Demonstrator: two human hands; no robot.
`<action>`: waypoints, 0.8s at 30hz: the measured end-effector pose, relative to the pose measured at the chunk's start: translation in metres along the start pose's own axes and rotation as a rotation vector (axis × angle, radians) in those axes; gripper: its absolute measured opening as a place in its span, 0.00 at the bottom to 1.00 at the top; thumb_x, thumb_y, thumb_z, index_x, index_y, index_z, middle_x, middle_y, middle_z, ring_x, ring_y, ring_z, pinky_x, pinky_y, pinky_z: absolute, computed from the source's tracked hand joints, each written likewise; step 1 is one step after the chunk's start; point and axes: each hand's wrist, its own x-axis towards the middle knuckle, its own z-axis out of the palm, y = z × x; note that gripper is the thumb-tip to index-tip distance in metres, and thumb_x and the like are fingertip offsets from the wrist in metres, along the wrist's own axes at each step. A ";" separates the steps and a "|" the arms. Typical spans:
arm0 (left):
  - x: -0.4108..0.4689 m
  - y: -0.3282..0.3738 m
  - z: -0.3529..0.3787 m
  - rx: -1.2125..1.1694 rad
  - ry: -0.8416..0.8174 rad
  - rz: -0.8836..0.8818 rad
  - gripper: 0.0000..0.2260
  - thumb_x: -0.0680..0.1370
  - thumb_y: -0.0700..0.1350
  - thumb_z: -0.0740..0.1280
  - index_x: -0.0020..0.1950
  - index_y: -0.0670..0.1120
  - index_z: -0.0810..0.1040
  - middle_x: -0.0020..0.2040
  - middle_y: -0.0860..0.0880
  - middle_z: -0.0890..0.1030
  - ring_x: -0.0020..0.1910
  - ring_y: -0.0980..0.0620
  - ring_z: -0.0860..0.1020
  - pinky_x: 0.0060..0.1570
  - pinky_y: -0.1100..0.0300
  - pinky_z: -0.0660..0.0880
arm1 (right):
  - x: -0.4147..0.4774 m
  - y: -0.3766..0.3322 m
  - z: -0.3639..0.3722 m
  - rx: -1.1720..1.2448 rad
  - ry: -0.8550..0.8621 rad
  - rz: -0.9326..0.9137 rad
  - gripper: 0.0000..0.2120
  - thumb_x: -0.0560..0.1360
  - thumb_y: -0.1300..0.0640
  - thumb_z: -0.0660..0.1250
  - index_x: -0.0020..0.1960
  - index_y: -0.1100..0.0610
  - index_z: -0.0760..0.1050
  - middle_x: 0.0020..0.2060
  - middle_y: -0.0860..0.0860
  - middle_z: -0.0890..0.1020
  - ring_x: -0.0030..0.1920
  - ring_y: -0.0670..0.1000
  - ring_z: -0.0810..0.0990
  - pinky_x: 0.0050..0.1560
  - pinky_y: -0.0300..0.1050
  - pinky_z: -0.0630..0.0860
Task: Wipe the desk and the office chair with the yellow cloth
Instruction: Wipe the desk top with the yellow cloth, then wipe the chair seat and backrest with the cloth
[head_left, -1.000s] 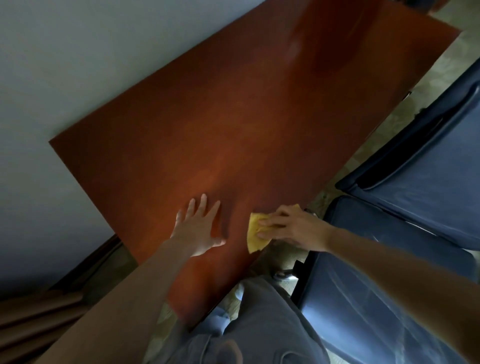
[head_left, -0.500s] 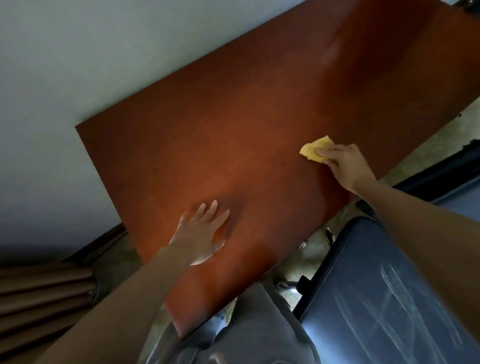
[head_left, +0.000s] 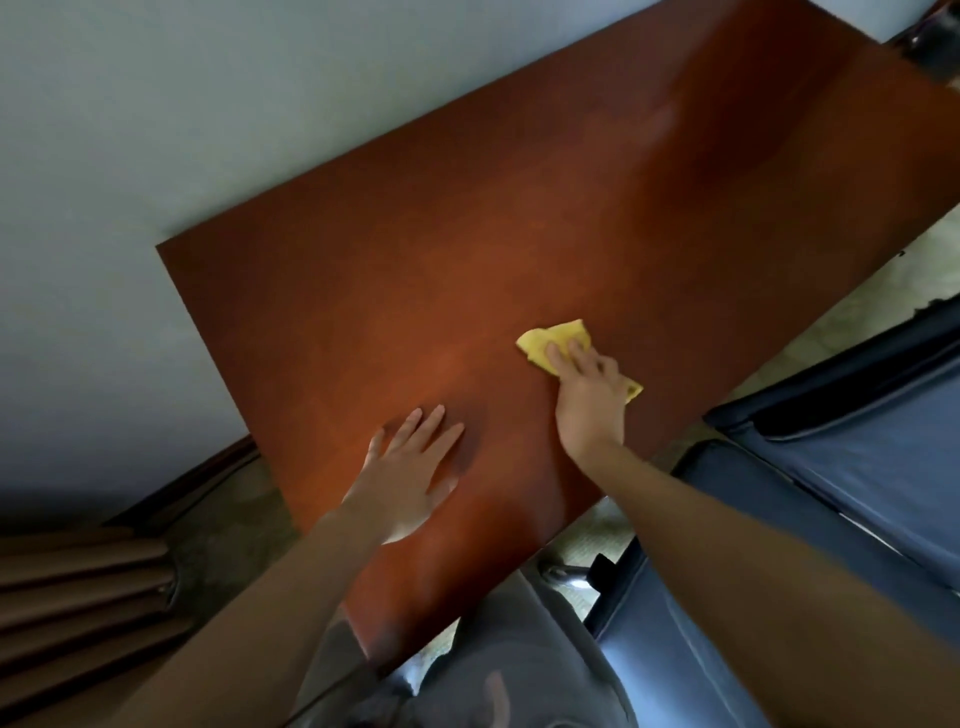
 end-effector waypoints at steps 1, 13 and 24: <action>-0.001 -0.003 -0.001 -0.007 0.012 0.010 0.28 0.82 0.56 0.54 0.78 0.56 0.43 0.78 0.55 0.38 0.76 0.52 0.37 0.74 0.46 0.41 | -0.012 -0.011 0.003 0.002 -0.010 -0.012 0.24 0.80 0.63 0.53 0.74 0.47 0.61 0.75 0.50 0.61 0.69 0.58 0.61 0.64 0.56 0.63; -0.056 -0.049 0.028 -0.100 0.207 0.124 0.19 0.82 0.54 0.54 0.69 0.47 0.69 0.72 0.50 0.67 0.75 0.47 0.56 0.73 0.44 0.48 | -0.170 -0.130 0.047 0.117 -0.080 0.052 0.21 0.81 0.56 0.55 0.73 0.45 0.64 0.74 0.46 0.62 0.67 0.55 0.63 0.65 0.52 0.63; -0.106 0.042 0.045 -0.558 -0.232 0.463 0.06 0.79 0.55 0.62 0.54 0.55 0.71 0.49 0.55 0.76 0.50 0.54 0.78 0.46 0.63 0.74 | -0.324 -0.087 0.009 0.699 0.140 0.380 0.16 0.79 0.64 0.61 0.62 0.51 0.78 0.50 0.45 0.82 0.43 0.36 0.76 0.45 0.24 0.67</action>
